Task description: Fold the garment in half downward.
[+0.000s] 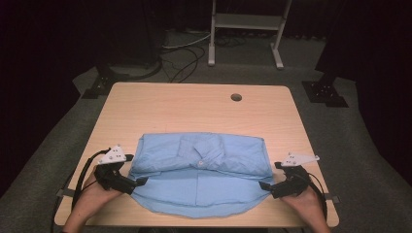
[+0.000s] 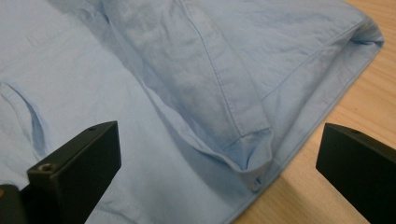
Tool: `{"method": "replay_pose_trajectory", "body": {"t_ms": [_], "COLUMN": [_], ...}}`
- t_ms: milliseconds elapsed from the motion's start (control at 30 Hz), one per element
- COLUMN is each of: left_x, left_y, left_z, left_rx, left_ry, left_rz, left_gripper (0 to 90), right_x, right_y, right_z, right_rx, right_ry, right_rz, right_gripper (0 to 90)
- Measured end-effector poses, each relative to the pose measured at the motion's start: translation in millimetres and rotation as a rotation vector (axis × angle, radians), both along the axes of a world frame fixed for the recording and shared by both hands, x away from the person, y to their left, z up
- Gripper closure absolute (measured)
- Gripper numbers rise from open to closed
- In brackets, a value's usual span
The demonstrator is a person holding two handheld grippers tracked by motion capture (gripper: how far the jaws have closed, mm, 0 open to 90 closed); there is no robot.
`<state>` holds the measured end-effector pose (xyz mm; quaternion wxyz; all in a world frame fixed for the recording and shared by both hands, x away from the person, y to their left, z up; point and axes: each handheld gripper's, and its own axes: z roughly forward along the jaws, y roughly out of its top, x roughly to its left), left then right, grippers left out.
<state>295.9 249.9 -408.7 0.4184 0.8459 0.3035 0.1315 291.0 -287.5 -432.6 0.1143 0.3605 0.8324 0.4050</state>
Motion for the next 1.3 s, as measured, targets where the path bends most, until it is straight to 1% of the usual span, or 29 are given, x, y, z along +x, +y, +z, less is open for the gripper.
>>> {"method": "replay_pose_trajectory", "body": {"t_ms": [200, 233, 300, 367, 433, 500, 633, 700, 867, 1100, 1200, 1300], "left_x": [7.3, 9.0, 12.1, 15.3, 18.0, 20.1, 19.8, 18.8, 18.7, 23.8, 25.7, 26.8], "left_y": [-8.7, -10.4, -14.5, -19.4, -22.6, -23.9, -25.8, -28.2, -39.7, -61.7, -68.0, -71.8], "left_z": [6.3, 7.6, 9.5, 11.5, 12.4, 12.2, 10.2, 10.0, 10.6, 17.8, 18.9, 18.0], "left_rx": [-0.006, -0.003, -0.013, -0.01, -0.01, -0.014, -0.001, 0.005, 0.011, 0.024, 0.018, 0.017], "left_ry": [-0.011, -0.012, -0.015, -0.011, -0.008, -0.008, -0.007, -0.007, -0.011, -0.019, -0.025, -0.019], "left_rz": [0.008, 0.005, 0.001, -0.007, -0.015, -0.019, -0.022, -0.022, -0.045, -0.089, -0.1, -0.108], "left_gripper": [0.0, 0.0, 0.0, 0.0, 0.0, 0.0, 0.0, 0.0, 0.0, 0.0, 0.0, 0.0], "right_x": [5.7, 6.6, 9.5, 12.8, 15.7, 18.2, 20.5, 20.6, 21.3, 20.7, 23.1, 23.5], "right_y": [9.7, 11.5, 15.3, 19.5, 24.0, 27.3, 31.7, 32.6, 33.1, 32.5, 31.4, 31.6], "right_z": [4.8, 5.8, 7.6, 9.0, 10.5, 12.0, 13.2, 13.3, 12.3, 13.8, 12.6, 13.0], "right_rx": [-0.003, -0.002, 0.008, 0.013, 0.008, 0.02, 0.015, 0.022, 0.019, 0.024, 0.034, 0.041], "right_ry": [-0.012, -0.016, -0.013, -0.013, -0.01, -0.01, -0.016, -0.016, -0.01, -0.008, 0.003, 0.003], "right_rz": [0.018, 0.02, 0.027, 0.036, 0.043, 0.046, 0.056, 0.063, 0.067, 0.068, 0.065, 0.063], "right_gripper": [0.0, 0.0, 0.0, 0.0, 0.0, 0.0, 0.0, 0.0, 0.0, 0.0, 0.0, 0.0]}}
